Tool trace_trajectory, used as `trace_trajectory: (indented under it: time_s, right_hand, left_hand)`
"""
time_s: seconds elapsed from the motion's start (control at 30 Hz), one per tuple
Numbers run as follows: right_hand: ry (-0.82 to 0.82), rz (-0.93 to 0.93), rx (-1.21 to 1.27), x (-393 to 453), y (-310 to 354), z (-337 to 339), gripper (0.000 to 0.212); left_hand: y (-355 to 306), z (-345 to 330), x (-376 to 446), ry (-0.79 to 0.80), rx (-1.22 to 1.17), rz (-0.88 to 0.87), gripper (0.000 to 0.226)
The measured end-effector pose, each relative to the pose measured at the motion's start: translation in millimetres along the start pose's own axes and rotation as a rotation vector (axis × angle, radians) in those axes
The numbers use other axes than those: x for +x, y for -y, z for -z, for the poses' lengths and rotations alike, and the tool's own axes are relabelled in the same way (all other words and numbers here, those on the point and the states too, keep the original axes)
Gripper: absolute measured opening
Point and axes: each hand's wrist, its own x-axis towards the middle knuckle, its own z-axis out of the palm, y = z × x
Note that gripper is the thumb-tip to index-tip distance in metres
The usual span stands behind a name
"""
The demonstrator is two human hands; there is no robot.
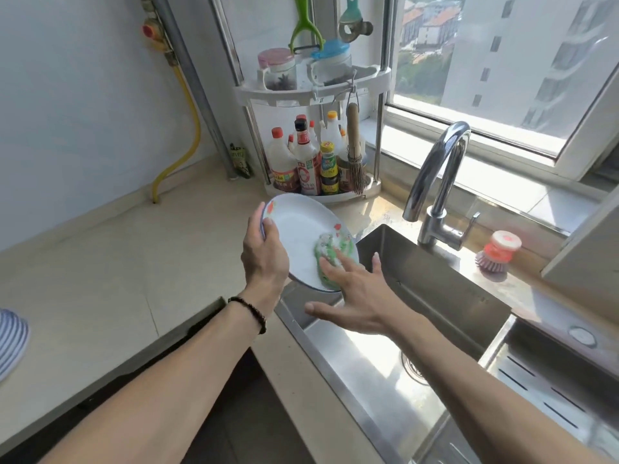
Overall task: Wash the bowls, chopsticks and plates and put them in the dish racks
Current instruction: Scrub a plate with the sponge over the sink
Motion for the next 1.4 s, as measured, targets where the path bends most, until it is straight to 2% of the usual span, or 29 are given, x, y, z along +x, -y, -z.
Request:
trace_trajectory:
  time_s: [0.1,0.23,0.3,0.37,0.47,0.53,0.63,0.73,0.83,0.97,1.0,1.07,1.13,1.2,1.33,1.4]
  right_hand:
    - [0.004,0.118,0.187,-1.3,18.1,-1.9,0.091]
    - [-0.018,-0.012,0.26,3.1,-1.9,-1.8,0.095]
    - [-0.03,0.021,0.346,2.1,2.2,-6.4,0.089]
    - [-0.016,0.071,0.406,-3.7,5.5,-10.7,0.077]
    - [-0.017,0.029,0.246,-1.4,-17.7,-6.4,0.073]
    - [0.013,-0.009,0.081,8.2,-30.9,2.5,0.078]
    - [0.041,0.031,-0.086,22.6,-32.7,10.0,0.088]
    - [0.038,0.069,-0.134,20.5,-41.8,9.5,0.093]
    - [0.054,0.055,-0.106,0.5,-46.6,4.8,0.099]
    - [0.085,0.126,0.126,-18.8,-10.9,-3.6,0.069]
    - [0.091,0.158,0.177,-15.3,-2.0,-4.3,0.062]
    - [0.1,0.203,0.203,-0.7,7.0,-0.1,0.052]
    - [0.074,0.211,0.134,15.6,4.0,9.1,0.049]
    - [0.05,0.187,0.011,25.9,-7.7,16.9,0.05]
    - [0.022,0.074,-0.165,24.0,-36.9,16.2,0.052]
    - [0.07,0.02,-0.091,12.6,-41.7,12.3,0.052]
  left_hand:
    - [-0.6,-3.1,2.5,-0.024,-0.028,0.047,0.04]
    - [-3.3,-1.2,3.3,0.013,0.019,0.015,0.04]
    - [-5.3,-0.6,5.6,-0.007,-0.009,0.003,0.039]
    - [-5.5,2.6,7.2,0.037,-0.027,0.023,0.038]
    - [-4.3,13.2,8.2,0.17,-0.085,0.14,0.031]
    - [-4.0,18.1,4.9,0.275,-0.112,0.253,0.023]
    - [2.1,17.5,-3.0,0.421,-0.108,0.348,0.026]
    - [2.8,17.2,-4.0,0.413,-0.13,0.311,0.026]
    - [4.1,17.1,1.6,0.311,-0.137,0.254,0.028]
    - [7.2,9.6,4.6,0.179,-0.163,0.294,0.025]
    - [6.4,7.2,3.4,0.199,-0.165,0.32,0.023]
    - [3.9,4.4,-0.3,0.347,-0.153,0.383,0.027]
    - [1.8,6.1,-3.8,0.509,-0.15,0.444,0.032]
    - [0.3,10.0,-3.0,0.583,-0.144,0.449,0.031]
    - [-3.2,18.5,4.5,0.507,-0.107,0.372,0.031]
    - [-1.8,21.1,8.2,0.419,-0.078,0.337,0.031]
